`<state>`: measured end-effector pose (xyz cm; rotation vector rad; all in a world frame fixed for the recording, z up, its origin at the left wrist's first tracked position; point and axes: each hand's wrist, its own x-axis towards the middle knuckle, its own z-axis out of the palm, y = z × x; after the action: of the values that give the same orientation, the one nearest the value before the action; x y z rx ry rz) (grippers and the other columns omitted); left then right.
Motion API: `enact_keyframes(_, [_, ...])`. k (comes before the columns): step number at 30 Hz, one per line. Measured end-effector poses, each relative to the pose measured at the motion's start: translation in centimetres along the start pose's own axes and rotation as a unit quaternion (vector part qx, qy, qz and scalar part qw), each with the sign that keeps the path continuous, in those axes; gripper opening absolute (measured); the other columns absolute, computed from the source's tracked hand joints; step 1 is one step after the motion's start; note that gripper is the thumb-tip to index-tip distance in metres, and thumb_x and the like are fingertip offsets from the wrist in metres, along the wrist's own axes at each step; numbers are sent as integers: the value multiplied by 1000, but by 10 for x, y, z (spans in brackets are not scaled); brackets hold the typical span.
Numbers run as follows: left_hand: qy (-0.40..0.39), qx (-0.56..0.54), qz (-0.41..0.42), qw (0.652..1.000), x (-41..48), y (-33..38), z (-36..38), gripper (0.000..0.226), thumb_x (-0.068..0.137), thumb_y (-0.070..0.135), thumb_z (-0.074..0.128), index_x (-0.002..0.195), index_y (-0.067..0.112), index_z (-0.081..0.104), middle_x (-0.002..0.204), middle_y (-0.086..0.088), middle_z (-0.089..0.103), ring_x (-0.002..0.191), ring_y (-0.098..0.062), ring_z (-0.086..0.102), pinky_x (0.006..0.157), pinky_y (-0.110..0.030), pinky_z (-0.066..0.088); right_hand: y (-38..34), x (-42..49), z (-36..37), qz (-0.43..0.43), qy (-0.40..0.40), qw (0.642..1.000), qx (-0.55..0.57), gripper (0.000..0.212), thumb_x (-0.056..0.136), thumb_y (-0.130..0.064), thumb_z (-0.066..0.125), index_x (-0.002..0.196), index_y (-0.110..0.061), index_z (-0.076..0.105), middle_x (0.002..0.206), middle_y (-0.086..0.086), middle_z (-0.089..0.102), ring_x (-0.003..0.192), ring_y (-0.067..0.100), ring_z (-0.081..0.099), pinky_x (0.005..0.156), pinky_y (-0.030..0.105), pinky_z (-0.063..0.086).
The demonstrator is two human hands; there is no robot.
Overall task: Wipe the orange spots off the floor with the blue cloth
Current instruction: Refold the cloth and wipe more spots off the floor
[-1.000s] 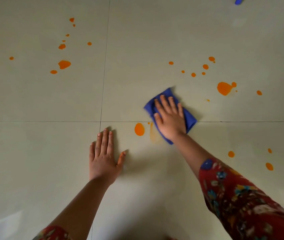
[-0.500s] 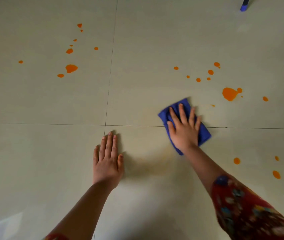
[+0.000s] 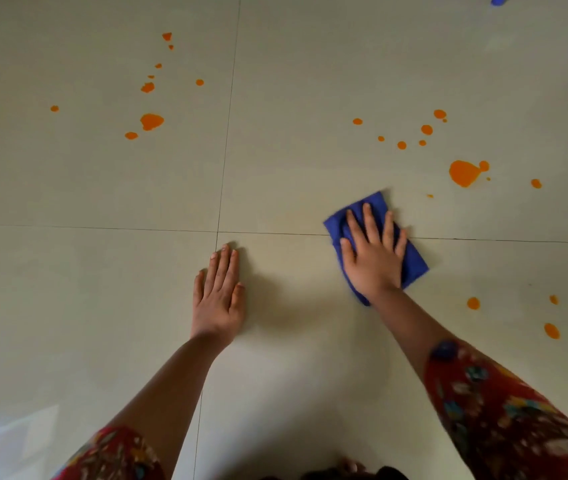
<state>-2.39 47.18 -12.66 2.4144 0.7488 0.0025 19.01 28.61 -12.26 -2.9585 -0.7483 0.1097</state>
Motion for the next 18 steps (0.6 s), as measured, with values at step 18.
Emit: enact_keyframes(18, [-13,45,62,997,-60,3,4,58,96,39,28,151,25,21,160,10,11,147,-6,2,119,-27,2,-6,-77,5,-118,-1,993,-3,55,95,-48,31,148,-31,35,159,0,26,145,38,24,111,62,22])
